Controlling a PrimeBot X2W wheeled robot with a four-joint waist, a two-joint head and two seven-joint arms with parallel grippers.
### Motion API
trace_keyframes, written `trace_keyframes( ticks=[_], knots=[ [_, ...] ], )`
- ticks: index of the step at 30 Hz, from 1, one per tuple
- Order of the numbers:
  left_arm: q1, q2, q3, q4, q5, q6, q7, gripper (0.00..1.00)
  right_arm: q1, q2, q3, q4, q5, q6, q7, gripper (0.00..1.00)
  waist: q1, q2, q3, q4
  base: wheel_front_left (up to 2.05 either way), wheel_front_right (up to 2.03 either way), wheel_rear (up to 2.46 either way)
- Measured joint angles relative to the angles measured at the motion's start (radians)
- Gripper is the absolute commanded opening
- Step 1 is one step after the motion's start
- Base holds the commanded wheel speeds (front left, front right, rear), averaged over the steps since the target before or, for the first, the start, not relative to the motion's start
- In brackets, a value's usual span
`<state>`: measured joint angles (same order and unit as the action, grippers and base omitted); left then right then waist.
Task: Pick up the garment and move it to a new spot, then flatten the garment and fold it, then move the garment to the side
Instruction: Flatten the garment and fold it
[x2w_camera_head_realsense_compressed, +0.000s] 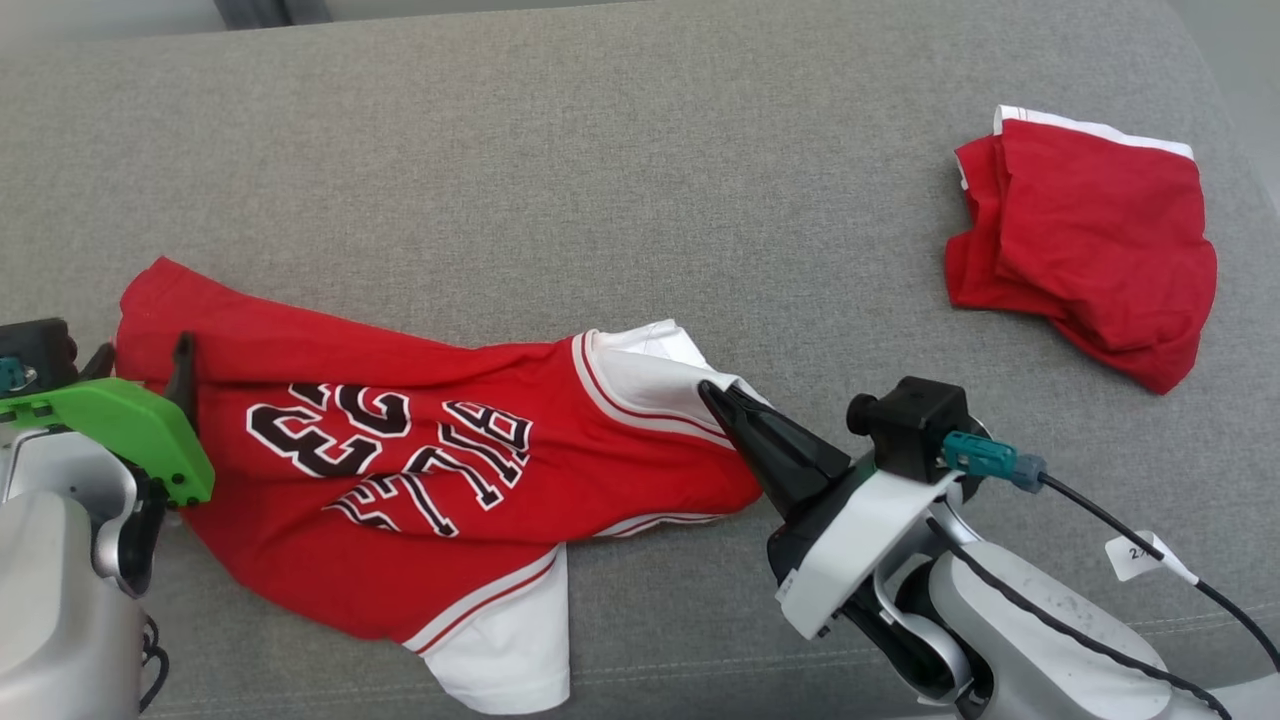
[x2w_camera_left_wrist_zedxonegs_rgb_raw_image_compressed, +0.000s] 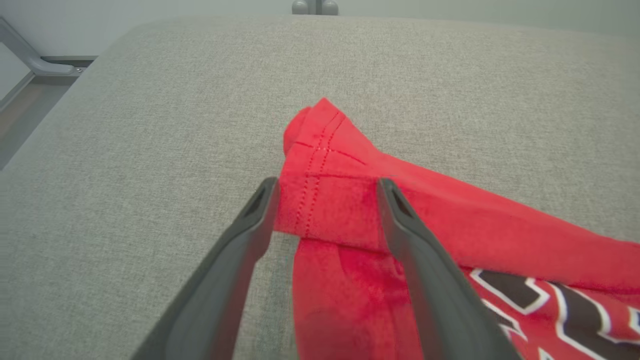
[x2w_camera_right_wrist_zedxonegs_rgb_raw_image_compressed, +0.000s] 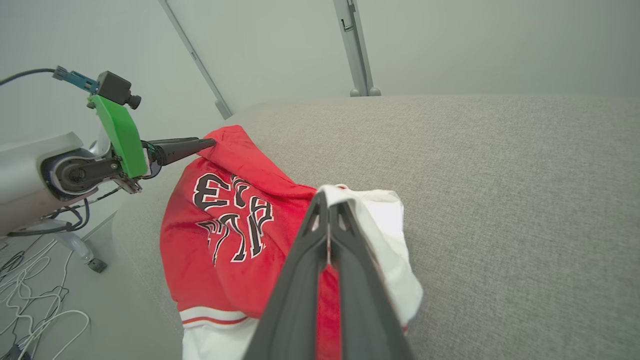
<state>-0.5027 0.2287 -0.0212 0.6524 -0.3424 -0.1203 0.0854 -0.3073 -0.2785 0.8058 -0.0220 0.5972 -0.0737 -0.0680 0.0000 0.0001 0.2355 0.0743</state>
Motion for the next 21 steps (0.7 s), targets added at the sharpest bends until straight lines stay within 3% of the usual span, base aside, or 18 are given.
trace_keyframes(
  ticks=[21],
  knots=[
    [-0.033,0.018,-0.04,0.137,0.0,-0.004,-0.031,1.0,0.051,-0.009,-0.003,-0.01,0.002,-0.017,0.007,0.0,0.0,0.0,-0.009,-0.015,0.0,0.0,0.0]
  ],
)
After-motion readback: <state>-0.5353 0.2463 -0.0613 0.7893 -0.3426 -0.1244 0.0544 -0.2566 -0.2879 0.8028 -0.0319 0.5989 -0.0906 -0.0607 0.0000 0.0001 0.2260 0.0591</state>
